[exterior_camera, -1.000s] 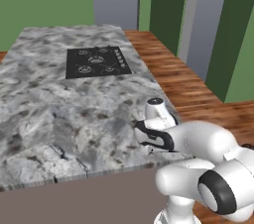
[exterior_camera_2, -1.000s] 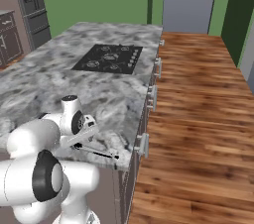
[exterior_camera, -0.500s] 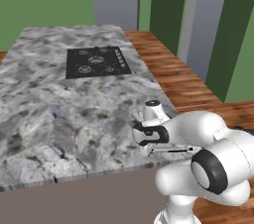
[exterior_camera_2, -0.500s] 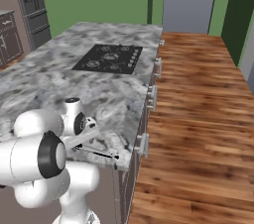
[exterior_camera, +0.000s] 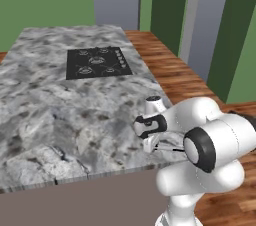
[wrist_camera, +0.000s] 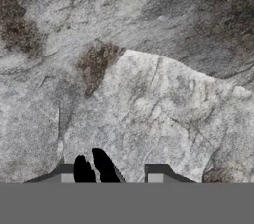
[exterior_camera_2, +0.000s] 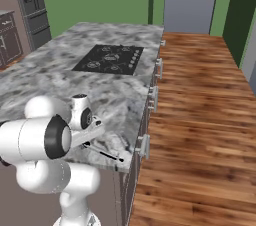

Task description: Pick up the tongs from the counter and place them near the plate next to the oven.

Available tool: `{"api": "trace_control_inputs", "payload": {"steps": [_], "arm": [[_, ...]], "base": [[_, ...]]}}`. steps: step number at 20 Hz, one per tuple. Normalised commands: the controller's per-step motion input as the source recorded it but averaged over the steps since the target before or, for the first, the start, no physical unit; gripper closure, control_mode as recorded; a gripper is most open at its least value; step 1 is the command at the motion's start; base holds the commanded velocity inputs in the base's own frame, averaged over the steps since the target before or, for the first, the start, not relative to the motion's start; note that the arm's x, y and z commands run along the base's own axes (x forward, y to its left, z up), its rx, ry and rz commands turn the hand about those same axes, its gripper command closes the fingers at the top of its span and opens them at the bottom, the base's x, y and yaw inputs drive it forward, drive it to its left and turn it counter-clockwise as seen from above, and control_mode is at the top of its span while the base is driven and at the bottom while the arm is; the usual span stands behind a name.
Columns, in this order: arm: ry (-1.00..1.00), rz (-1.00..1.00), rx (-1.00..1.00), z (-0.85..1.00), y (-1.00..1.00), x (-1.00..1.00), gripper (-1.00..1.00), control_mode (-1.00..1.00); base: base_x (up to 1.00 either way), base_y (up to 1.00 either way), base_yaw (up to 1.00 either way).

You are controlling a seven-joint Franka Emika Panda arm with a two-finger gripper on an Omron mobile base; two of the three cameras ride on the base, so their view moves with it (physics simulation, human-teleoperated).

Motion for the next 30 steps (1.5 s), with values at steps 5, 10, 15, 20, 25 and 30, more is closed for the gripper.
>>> {"api": "trace_control_inputs", "payload": {"steps": [5, 10, 15, 20, 25, 30], "arm": [[-0.01, 0.05, 0.09, 0.11, -0.07, -0.03, 1.00, -1.00], [0.06, 0.05, 0.06, 0.62, 0.16, 0.08, 1.00, -1.00], [0.07, 0.07, -0.02, 0.53, 0.34, 0.07, 1.00, -1.00], [0.00, 0.04, -0.02, 0.40, 0.22, 0.00, 1.00, -1.00], [-0.05, 0.08, 0.00, 0.41, 0.05, -0.01, 1.00, -1.00], [-0.01, 0.09, -0.06, 0.38, 0.13, -0.01, 1.00, -1.00]], "base": [[0.00, 0.00, 0.00], [0.00, 0.00, 0.00], [0.00, 0.00, 0.00], [0.00, 0.00, 0.00], [0.00, 0.00, 0.00], [0.00, 0.00, 0.00]]}}
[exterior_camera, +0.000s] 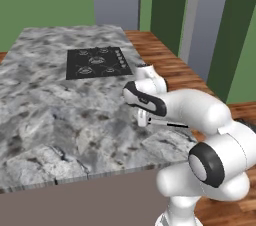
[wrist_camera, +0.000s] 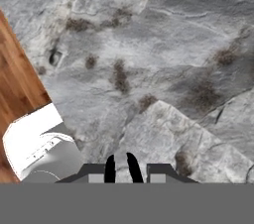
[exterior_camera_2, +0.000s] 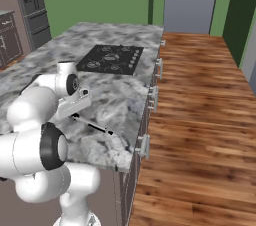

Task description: Pick up the tongs from the counter and place them near the plate next to the oven.

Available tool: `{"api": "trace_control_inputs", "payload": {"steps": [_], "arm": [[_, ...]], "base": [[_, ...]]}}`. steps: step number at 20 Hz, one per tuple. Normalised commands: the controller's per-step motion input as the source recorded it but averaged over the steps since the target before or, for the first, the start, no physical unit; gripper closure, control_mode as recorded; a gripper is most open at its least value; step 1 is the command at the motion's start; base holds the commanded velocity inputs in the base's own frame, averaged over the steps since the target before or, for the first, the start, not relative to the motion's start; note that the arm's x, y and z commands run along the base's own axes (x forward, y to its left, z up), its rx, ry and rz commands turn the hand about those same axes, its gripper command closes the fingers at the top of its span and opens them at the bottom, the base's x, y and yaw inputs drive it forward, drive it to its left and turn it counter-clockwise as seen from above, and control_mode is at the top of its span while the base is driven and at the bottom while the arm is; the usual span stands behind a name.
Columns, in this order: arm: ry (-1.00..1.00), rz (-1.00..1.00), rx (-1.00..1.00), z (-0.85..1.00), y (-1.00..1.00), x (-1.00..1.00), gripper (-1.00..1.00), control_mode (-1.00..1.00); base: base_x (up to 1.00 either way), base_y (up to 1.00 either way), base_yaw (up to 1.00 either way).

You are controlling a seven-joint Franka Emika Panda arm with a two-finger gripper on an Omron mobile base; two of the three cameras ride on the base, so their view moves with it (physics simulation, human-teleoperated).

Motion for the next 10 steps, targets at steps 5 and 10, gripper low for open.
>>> {"api": "trace_control_inputs", "payload": {"steps": [5, 10], "arm": [[0.00, 0.02, -0.01, 0.13, 0.02, 0.00, 1.00, -1.00], [0.00, 0.00, 0.00, 0.00, 0.00, 0.00, 1.00, 1.00]], "base": [[0.00, 0.00, 0.00], [-0.28, 0.03, 0.00]]}}
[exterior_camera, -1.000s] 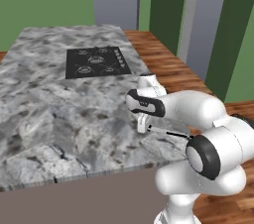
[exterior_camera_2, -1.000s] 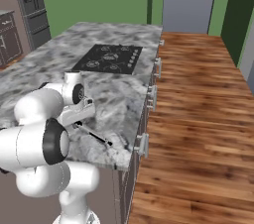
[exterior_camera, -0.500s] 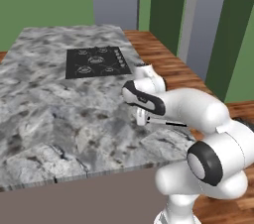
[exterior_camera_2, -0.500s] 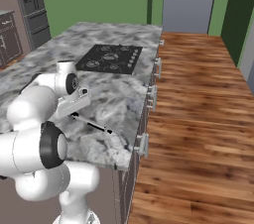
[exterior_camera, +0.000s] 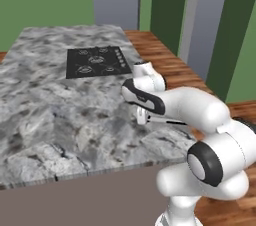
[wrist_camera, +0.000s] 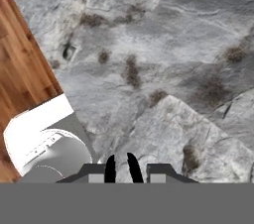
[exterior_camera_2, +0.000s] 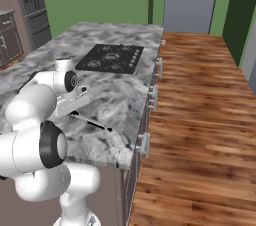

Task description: Pick up the tongs from the counter and place them near the plate next to the oven.

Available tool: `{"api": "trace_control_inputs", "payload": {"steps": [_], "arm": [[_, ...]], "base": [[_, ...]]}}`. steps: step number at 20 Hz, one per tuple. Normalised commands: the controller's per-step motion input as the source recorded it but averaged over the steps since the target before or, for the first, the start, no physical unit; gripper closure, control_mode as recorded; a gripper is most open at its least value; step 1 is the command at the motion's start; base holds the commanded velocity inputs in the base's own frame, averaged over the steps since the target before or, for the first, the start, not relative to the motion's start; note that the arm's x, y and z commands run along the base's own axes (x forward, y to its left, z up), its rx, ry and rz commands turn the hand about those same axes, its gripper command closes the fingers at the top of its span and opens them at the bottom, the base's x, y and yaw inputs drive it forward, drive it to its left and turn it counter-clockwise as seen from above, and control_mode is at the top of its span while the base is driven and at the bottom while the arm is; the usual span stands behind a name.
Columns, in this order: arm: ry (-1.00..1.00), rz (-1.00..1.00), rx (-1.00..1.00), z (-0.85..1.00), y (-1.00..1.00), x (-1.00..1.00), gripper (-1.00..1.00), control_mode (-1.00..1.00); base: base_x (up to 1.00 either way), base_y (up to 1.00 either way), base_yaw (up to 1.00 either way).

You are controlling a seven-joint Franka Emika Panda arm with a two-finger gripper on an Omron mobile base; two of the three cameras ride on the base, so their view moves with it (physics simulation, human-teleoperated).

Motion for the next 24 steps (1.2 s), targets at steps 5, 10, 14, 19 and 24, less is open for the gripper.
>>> {"api": "trace_control_inputs", "payload": {"steps": [5, 10, 14, 19, 24], "arm": [[0.00, 0.00, 0.00, 0.00, 0.00, 0.00, 1.00, 1.00], [0.00, 0.00, 0.00, 0.00, 0.00, 0.00, 1.00, 1.00], [0.00, 0.00, 0.00, 0.00, 0.00, 0.00, 1.00, 1.00], [0.00, 0.00, 0.00, 0.00, 0.00, 0.00, 1.00, 1.00], [0.00, 0.00, 0.00, 0.00, 0.00, 0.00, 1.00, 1.00]], "base": [[-0.65, 0.16, -0.21], [-0.46, 0.46, -0.14], [-0.15, 0.38, 0.59], [-0.01, 0.03, 1.00], [-0.01, 0.00, 1.00]]}}
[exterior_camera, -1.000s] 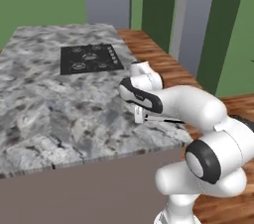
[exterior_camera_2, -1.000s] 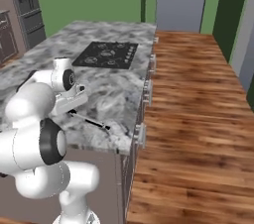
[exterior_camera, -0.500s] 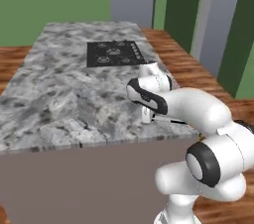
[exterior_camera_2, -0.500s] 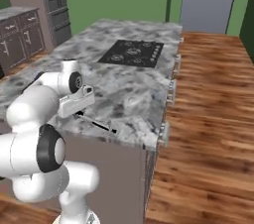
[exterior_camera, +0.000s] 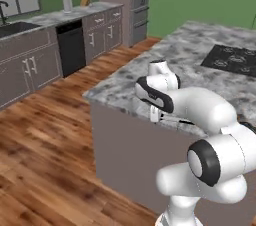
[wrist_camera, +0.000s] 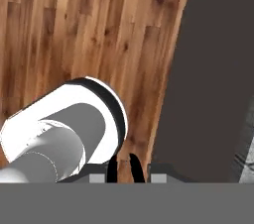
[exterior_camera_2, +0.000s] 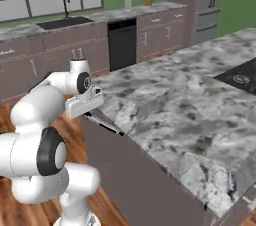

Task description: Pick up the tongs from the counter and place them near the plate next to the oven.

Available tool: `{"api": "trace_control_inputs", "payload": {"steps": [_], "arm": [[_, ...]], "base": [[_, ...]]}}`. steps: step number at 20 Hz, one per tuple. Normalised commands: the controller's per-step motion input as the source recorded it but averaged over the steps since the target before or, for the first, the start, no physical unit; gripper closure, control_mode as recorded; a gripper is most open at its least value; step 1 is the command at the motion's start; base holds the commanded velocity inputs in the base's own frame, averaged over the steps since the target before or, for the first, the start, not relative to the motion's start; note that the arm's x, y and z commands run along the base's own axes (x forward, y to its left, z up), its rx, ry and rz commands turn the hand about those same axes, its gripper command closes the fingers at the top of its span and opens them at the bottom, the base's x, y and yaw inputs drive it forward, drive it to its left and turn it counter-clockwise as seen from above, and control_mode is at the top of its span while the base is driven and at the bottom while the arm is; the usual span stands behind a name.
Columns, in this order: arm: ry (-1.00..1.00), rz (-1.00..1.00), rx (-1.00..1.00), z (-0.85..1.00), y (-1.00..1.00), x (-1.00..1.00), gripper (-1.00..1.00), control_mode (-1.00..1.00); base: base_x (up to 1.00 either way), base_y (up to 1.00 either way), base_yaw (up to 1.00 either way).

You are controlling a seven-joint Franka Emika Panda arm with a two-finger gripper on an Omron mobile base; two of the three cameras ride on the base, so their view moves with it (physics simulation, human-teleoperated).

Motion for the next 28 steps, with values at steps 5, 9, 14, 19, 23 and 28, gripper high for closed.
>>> {"api": "trace_control_inputs", "payload": {"steps": [5, 9, 14, 19, 23, 28], "arm": [[0.00, 0.00, 0.00, 0.00, 0.00, 0.00, 1.00, 1.00], [0.00, 0.00, 0.00, 0.00, 0.00, 0.00, 1.00, 1.00], [0.00, 0.00, 0.00, 0.00, 0.00, 0.00, 1.00, 1.00], [0.00, 0.00, 0.00, 0.00, 0.00, 0.00, 1.00, 1.00], [0.00, 0.00, 0.00, 0.00, 0.00, 0.00, 1.00, 1.00], [0.00, 0.00, 0.00, 0.00, 0.00, 0.00, 1.00, 1.00]], "base": [[0.07, 0.09, 0.91], [0.57, 0.30, 0.43], [0.82, 0.43, 0.14], [0.93, 0.38, 0.07], [0.94, 0.34, 0.03], [0.94, 0.30, 0.00]]}}
